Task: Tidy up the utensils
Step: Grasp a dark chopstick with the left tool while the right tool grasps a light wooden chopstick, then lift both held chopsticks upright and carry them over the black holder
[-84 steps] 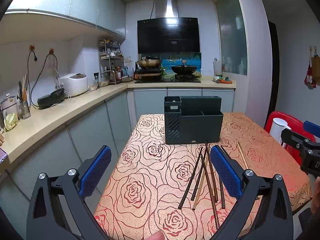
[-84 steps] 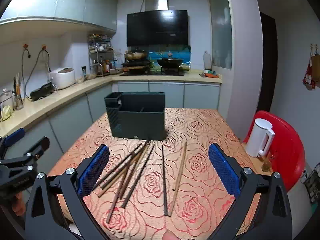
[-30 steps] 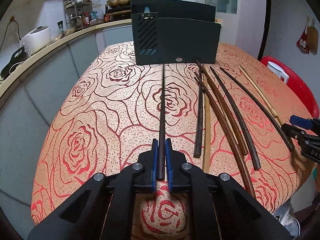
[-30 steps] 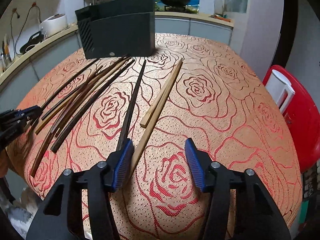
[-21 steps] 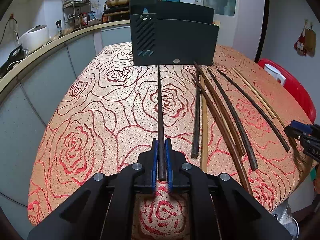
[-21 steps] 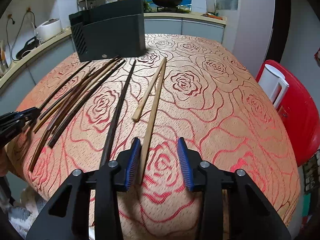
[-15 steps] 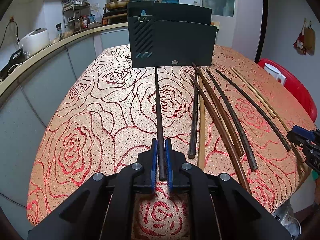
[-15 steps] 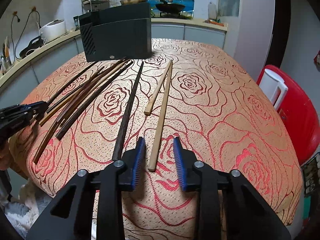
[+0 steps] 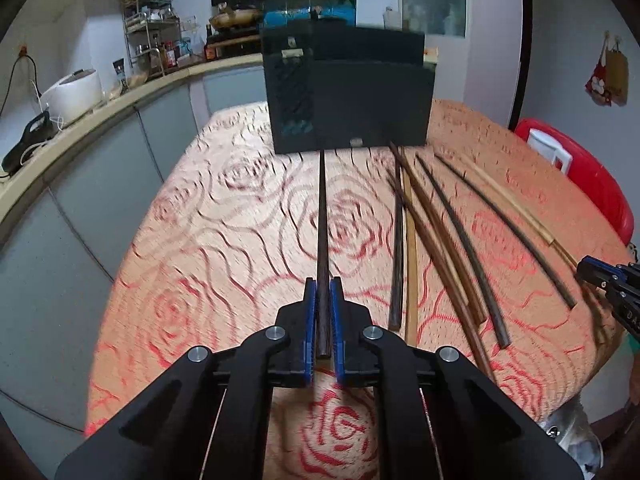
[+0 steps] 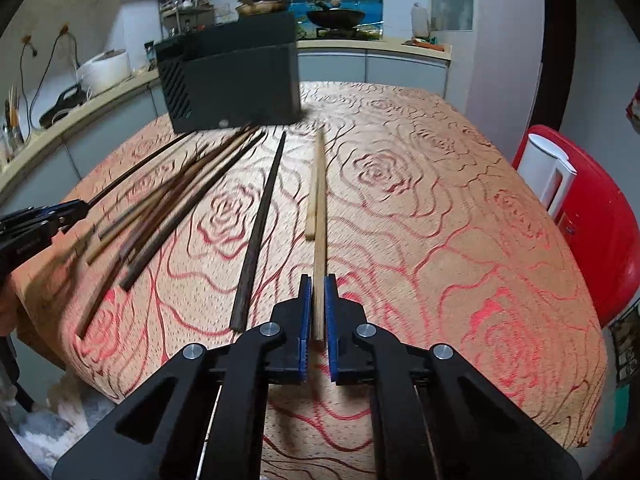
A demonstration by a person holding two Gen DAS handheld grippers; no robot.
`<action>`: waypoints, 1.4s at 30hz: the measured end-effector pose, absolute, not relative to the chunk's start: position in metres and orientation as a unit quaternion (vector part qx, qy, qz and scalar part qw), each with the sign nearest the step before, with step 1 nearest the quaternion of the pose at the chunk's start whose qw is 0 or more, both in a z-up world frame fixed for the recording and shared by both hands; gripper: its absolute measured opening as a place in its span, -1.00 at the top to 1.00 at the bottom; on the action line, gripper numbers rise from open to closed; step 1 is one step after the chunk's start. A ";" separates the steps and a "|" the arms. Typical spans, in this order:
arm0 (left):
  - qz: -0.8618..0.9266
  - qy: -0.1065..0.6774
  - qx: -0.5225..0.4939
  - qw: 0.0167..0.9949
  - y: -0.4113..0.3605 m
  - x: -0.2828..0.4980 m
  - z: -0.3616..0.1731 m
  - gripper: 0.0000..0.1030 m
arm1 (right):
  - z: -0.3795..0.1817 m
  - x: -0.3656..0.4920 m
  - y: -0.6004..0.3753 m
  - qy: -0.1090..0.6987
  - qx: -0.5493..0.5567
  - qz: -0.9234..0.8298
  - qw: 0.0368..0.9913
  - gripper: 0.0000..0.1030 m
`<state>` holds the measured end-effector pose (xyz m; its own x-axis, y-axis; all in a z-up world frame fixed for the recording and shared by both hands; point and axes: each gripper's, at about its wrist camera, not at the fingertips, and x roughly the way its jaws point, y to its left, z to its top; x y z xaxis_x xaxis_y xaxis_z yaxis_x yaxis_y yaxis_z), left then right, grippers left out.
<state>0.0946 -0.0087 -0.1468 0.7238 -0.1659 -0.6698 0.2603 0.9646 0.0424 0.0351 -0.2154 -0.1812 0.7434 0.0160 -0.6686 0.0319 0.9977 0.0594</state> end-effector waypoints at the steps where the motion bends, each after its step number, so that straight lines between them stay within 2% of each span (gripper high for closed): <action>1: -0.116 0.348 0.066 0.928 -0.006 0.094 -0.140 0.87 | -0.176 0.034 -0.219 0.353 0.037 -0.005 0.935 0.86; 10: -0.145 0.296 0.059 0.942 0.007 0.088 -0.073 0.87 | -0.092 0.031 -0.239 0.255 0.034 -0.004 0.966 0.86; 20: -0.162 0.302 0.082 0.936 0.008 0.088 -0.039 0.87 | -0.035 0.054 -0.248 0.195 0.044 0.019 0.980 0.86; 30: -0.164 0.281 0.099 0.941 0.003 0.084 -0.018 0.87 | -0.026 0.068 -0.241 0.187 0.049 0.031 0.981 0.86; 42: -0.174 0.253 0.077 0.949 0.000 0.132 0.012 0.87 | 0.006 0.119 -0.241 0.194 0.051 0.061 0.978 0.86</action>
